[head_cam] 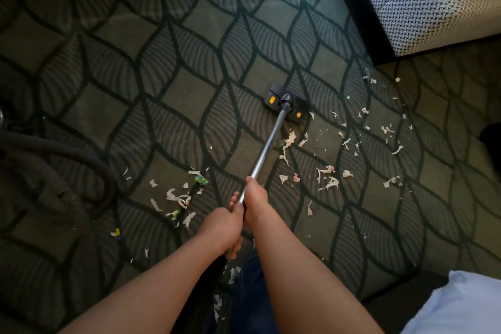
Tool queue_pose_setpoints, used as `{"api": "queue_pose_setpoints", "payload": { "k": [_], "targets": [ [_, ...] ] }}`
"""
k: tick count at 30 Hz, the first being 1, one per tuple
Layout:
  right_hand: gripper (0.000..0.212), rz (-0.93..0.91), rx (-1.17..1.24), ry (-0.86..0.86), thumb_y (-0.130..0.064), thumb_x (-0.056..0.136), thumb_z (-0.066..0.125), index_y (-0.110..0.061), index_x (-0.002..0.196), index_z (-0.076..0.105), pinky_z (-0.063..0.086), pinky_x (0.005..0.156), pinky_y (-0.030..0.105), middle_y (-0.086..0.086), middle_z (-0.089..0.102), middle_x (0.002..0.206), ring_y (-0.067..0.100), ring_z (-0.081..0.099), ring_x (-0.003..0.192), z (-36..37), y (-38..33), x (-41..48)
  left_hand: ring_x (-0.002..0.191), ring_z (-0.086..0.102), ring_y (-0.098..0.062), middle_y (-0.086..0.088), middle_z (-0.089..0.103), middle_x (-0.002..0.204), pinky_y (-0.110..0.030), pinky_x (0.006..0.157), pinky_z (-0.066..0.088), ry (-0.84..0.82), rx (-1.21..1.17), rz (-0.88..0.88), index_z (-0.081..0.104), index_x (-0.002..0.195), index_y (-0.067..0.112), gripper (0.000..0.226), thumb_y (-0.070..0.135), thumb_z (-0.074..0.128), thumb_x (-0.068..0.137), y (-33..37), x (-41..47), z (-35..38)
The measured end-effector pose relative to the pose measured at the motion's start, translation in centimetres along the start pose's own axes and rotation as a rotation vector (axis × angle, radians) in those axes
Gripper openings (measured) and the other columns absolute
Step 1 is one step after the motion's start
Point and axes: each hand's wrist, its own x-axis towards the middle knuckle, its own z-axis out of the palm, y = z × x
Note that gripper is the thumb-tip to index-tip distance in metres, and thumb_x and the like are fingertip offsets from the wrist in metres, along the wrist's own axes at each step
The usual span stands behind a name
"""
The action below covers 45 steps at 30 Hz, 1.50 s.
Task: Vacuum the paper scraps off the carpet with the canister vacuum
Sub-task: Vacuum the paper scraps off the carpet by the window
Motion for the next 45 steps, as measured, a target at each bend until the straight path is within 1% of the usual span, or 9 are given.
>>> {"api": "queue_pose_setpoints", "payload": {
  "k": [6, 9, 15, 19, 26, 29, 33, 37, 45],
  "targets": [
    [0.038, -0.047, 0.009, 0.086, -0.031, 0.1, 0.045, 0.0, 0.12, 0.052, 0.039, 0.039, 0.023, 0.008, 0.048, 0.066, 0.015, 0.044, 0.045, 0.6, 1.3, 0.1, 0.037, 0.052, -0.018, -0.004, 0.056, 0.047, -0.026, 0.047, 0.046, 0.005, -0.018, 0.074, 0.057, 0.069, 0.006, 0.06, 0.05, 0.031, 0.1, -1.2, -0.4, -0.5],
    [0.038, -0.047, -0.007, 0.093, -0.033, 0.101, 0.044, -0.001, 0.121, 0.051, 0.038, 0.038, 0.023, 0.007, 0.047, 0.065, 0.014, 0.044, 0.046, 0.4, 2.2, -0.4, 0.038, 0.051, -0.016, -0.002, 0.055, 0.047, -0.026, 0.046, 0.045, -0.032, -0.002, 0.084, 0.057, 0.068, 0.008, 0.061, 0.051, 0.029, 0.1, -2.4, -0.9, -0.5],
    [0.036, 0.016, 0.007, 0.075, -0.033, 0.1, 0.045, -0.006, 0.123, 0.051, 0.043, 0.041, 0.025, 0.007, 0.051, 0.07, 0.015, 0.048, 0.049, -0.7, 3.2, -0.3, 0.042, 0.052, -0.014, -0.003, 0.056, 0.055, -0.024, 0.045, 0.044, -0.09, -0.008, 0.02, 0.059, 0.084, 0.007, 0.054, 0.05, 0.031, 0.1, -2.7, -1.3, -0.5],
    [0.033, -0.03, -0.006, 0.129, -0.032, 0.1, 0.045, -0.005, 0.116, 0.053, 0.042, 0.041, 0.025, 0.007, 0.052, 0.069, 0.015, 0.048, 0.048, -1.0, 4.5, -0.8, 0.038, 0.053, -0.013, -0.002, 0.057, 0.051, -0.023, 0.045, 0.045, -0.071, 0.023, 0.028, 0.06, 0.083, 0.006, 0.058, 0.051, 0.028, 0.101, -3.7, -2.1, 0.0],
    [0.031, 0.012, 0.009, 0.148, -0.034, 0.1, 0.045, -0.008, 0.115, 0.053, 0.043, 0.044, 0.027, 0.007, 0.052, 0.07, 0.015, 0.048, 0.05, -1.8, 8.1, -2.3, 0.038, 0.05, -0.012, -0.001, 0.055, 0.053, -0.023, 0.043, 0.044, -0.102, 0.01, -0.036, 0.061, 0.087, 0.006, 0.055, 0.046, 0.028, 0.103, -6.6, -4.1, 0.5],
    [0.028, -0.019, 0.04, 0.18, -0.031, 0.099, 0.048, -0.007, 0.11, 0.054, 0.043, 0.046, 0.028, 0.007, 0.051, 0.068, 0.016, 0.047, 0.051, -1.7, 7.7, -2.8, 0.037, 0.05, -0.011, -0.001, 0.054, 0.052, -0.021, 0.04, 0.042, -0.098, -0.002, -0.023, 0.061, 0.084, 0.006, 0.055, 0.047, 0.029, 0.102, -6.2, -4.3, 0.3],
    [0.031, -0.045, 0.093, 0.168, -0.031, 0.099, 0.048, -0.004, 0.112, 0.055, 0.041, 0.044, 0.026, 0.005, 0.049, 0.061, 0.015, 0.045, 0.046, -0.8, 7.9, -3.4, 0.038, 0.051, -0.016, -0.003, 0.055, 0.049, -0.023, 0.041, 0.044, -0.108, 0.015, 0.028, 0.061, 0.08, 0.004, 0.062, 0.049, 0.026, 0.102, -6.6, -4.4, -0.8],
    [0.032, -0.068, 0.182, 0.156, -0.032, 0.099, 0.048, -0.005, 0.114, 0.055, 0.04, 0.041, 0.024, 0.005, 0.048, 0.06, 0.014, 0.044, 0.045, -0.7, 7.0, -3.7, 0.041, 0.052, -0.016, -0.004, 0.057, 0.055, -0.023, 0.042, 0.045, -0.108, 0.056, 0.082, 0.062, 0.082, 0.004, 0.061, 0.051, 0.027, 0.101, -5.6, -4.4, -1.4],
    [0.027, -0.116, 0.294, 0.227, -0.029, 0.099, 0.048, -0.004, 0.106, 0.054, 0.039, 0.038, 0.024, 0.009, 0.05, 0.065, 0.017, 0.046, 0.046, -5.1, 0.8, -3.2, 0.04, 0.053, -0.013, -0.002, 0.057, 0.054, -0.023, 0.043, 0.045, -0.161, 0.172, 0.193, 0.058, 0.076, 0.009, 0.057, 0.051, 0.029, 0.101, 0.4, -3.1, 1.8]
  ]
}}
